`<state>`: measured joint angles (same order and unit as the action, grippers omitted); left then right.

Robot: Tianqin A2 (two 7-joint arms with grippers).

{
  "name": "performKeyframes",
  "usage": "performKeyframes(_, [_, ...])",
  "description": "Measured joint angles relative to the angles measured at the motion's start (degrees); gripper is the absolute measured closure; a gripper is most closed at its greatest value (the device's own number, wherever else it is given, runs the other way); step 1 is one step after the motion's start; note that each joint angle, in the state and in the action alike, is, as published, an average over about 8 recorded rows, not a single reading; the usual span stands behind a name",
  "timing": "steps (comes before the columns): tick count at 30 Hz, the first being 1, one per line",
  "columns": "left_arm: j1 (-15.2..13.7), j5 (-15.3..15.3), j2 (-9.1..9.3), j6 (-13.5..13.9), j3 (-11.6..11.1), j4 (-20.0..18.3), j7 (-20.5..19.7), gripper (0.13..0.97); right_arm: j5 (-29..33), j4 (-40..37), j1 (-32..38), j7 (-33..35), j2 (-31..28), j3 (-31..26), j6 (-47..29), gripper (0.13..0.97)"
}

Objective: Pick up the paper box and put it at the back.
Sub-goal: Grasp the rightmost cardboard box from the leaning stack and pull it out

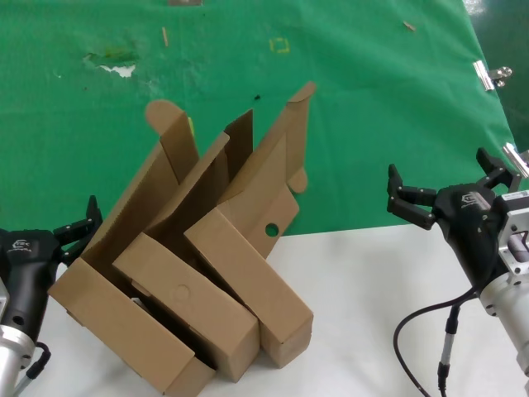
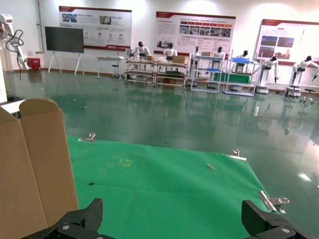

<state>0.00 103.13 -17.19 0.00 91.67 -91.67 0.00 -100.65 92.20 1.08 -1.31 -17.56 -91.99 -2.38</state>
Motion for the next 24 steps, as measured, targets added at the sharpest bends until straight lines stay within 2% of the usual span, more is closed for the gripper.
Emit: performKeyframes(24, [0.0, 0.0, 0.00, 0.0, 0.0, 0.0, 0.0, 0.132, 0.0, 0.0, 0.0, 0.0, 0.0, 0.0, 0.0, 0.129])
